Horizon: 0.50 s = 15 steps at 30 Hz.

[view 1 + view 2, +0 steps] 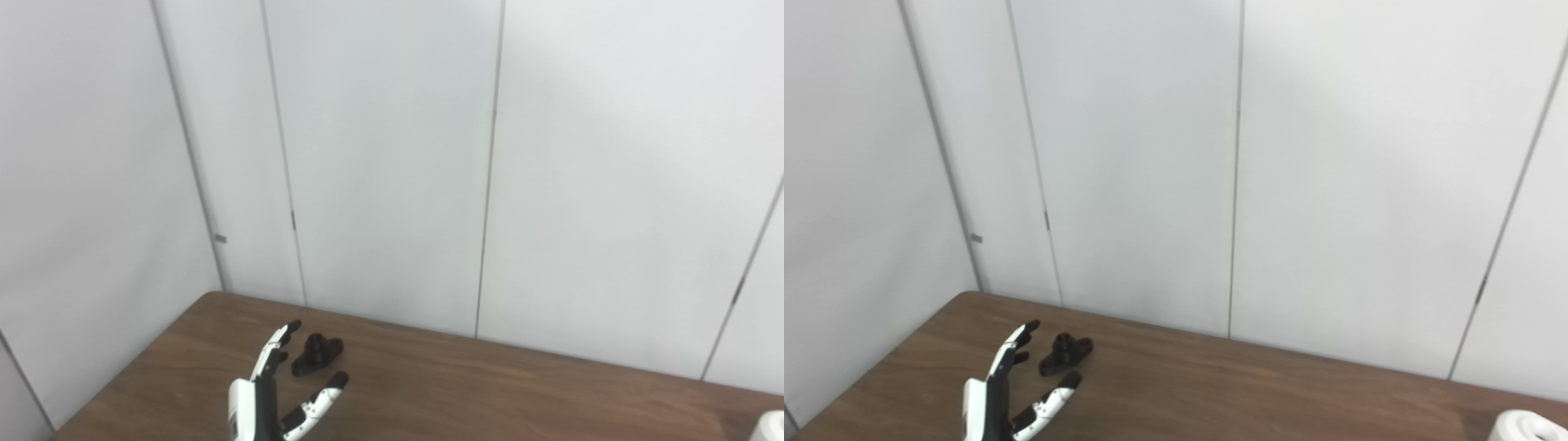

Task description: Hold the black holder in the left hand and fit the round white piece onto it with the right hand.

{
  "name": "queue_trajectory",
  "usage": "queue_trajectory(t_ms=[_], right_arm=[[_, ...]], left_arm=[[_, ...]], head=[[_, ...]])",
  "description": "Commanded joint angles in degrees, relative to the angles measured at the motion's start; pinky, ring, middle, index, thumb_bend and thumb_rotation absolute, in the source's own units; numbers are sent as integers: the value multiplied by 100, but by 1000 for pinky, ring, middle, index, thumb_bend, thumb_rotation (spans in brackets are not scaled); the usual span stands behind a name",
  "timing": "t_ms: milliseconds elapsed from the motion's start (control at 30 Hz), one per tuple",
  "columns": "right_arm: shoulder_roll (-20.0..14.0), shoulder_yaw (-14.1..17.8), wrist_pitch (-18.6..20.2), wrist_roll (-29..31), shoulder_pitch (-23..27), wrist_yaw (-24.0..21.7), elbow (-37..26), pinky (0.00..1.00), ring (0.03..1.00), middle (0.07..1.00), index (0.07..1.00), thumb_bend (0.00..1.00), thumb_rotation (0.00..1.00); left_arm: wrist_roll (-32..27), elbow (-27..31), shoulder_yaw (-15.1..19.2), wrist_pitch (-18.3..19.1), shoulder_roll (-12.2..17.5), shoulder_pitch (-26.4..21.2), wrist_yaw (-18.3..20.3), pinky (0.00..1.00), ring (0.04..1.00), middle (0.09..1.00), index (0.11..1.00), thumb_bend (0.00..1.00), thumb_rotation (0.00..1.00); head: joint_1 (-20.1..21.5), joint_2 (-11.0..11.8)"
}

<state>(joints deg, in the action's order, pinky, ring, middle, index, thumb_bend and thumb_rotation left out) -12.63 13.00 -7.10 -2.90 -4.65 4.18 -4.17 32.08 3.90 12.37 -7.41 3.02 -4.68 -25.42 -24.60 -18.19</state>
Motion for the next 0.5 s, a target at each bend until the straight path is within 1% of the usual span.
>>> queue_trajectory(t_ms=[0,33,100,200,300,333,367,467], right_arm=[[-53,34,-28,49,-103,-30,41,884,909,928,910,934,867],[-68,42,-26,75,-101,-42,57,880,910,929,910,939,872],[-92,61,-53,182,-97,-92,76,885,919,935,910,930,867],[-143,91,-117,397,-100,-227,113,892,929,947,915,906,854],[-183,122,-250,527,-73,-310,222,893,929,949,917,874,839],[-196,130,-253,560,-62,-329,245,900,935,951,916,874,832],[-219,131,-276,599,-55,-360,276,898,938,953,915,874,828],[-284,128,-297,628,-55,-415,307,896,950,961,918,854,822]], left_arm=[[185,356,-11,561,99,-143,224,817,915,932,900,884,508],[248,416,-15,793,118,-147,304,794,913,945,905,902,484],[436,520,-61,1274,182,-151,484,744,904,960,910,943,483],[615,543,-132,1776,244,-180,611,718,909,966,906,990,449],[694,476,-196,2070,291,-234,607,753,925,969,906,1000,392],[738,428,-222,2171,319,-262,601,791,935,971,904,997,358],[766,346,-239,2218,353,-290,565,820,939,972,903,996,349],[824,113,-288,2356,461,-359,478,917,951,966,892,1000,371]], head=[[-63,-11],[-105,-19],[-178,-37],[-315,-52],[-455,-57],[-508,-67],[-560,-73],[-637,-92]])
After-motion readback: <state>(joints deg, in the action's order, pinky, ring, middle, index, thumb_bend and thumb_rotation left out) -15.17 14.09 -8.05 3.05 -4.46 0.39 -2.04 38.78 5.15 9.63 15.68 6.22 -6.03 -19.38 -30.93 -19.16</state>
